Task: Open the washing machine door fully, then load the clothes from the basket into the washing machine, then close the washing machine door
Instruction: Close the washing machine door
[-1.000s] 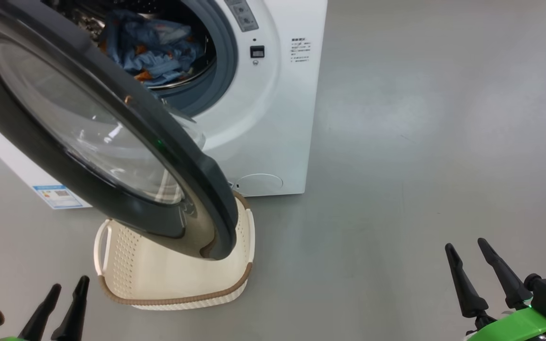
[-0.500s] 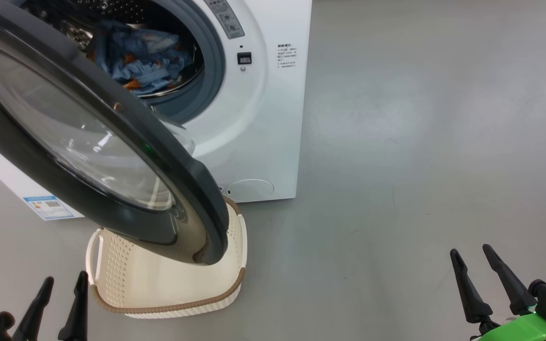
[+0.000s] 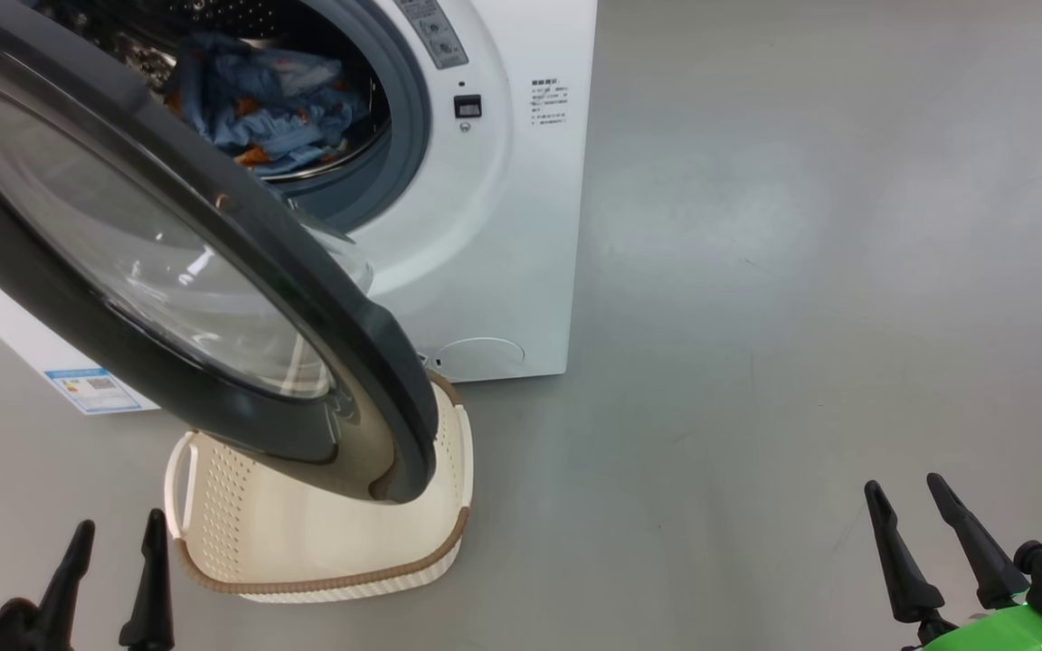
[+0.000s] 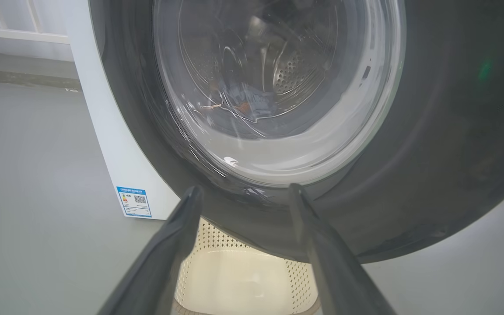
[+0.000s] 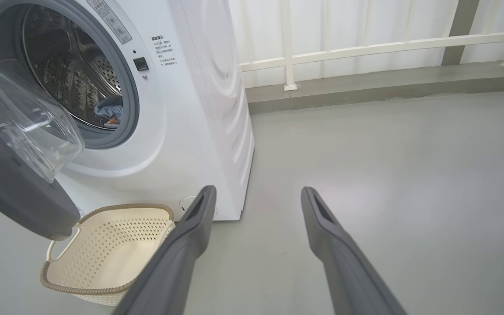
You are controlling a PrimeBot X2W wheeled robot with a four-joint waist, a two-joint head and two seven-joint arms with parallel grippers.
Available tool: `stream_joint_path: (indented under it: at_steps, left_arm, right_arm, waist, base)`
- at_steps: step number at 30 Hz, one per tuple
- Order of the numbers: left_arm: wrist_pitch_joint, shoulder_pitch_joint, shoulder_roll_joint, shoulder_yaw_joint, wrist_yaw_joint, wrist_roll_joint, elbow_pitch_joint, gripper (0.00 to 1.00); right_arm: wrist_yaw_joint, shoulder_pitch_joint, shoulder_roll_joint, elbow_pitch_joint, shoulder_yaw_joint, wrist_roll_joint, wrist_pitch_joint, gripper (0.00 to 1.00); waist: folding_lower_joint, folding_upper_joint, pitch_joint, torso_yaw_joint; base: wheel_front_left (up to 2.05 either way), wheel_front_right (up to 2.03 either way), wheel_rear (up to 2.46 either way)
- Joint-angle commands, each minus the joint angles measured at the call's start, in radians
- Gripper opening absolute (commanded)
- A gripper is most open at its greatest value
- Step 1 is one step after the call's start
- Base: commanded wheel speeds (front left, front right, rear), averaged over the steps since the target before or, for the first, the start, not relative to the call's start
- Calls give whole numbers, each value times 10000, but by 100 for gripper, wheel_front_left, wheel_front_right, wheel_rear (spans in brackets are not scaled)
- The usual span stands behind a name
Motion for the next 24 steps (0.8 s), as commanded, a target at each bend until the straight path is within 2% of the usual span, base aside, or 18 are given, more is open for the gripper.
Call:
stream_joint_path:
  at_steps: [1,15,16,17,18,19,20,24]
  left_arm:
    - [-135,-113,133,422,-16,147,-248,100]
    - [-135,-181,-9,391,-16,306,-277,100]
    - [-135,-192,-21,378,-16,299,-292,100]
    - [-135,-203,-35,362,-16,295,-308,100]
    - [-135,-214,-51,343,-16,293,-323,100]
    - [-135,-225,-65,321,-16,293,-336,100]
    - [-135,-240,-80,293,-16,298,-347,100]
    - [-135,-344,-147,169,-16,295,-373,100]
  right_arm:
    - [27,-28,-145,-250,162,-10,-49,100]
    - [27,-83,-98,-235,234,-22,-49,100]
    - [27,-101,-83,-235,264,-14,-49,82]
    - [27,-122,-70,-238,294,-4,-49,52]
    - [27,-146,-57,-233,325,1,-49,27]
    - [27,-178,-39,-228,351,10,-49,8]
    - [27,-220,-18,-227,380,26,-49,0]
    - [27,-482,65,-252,576,67,-49,0]
  waist:
    - [0,0,6,23]
    - [0,0,8,143]
    - [0,0,9,162]
    - [0,0,11,183]
    - [0,0,14,207]
    - [0,0,18,233]
    - [0,0,25,266]
    - [0,0,56,467]
  base:
    - [0,0,0]
    - [0,0,0]
    - [0,0,0]
    - [0,0,0]
    - [0,0,0]
    - [0,0,0]
    - [0,0,0]
    - [0,0,0]
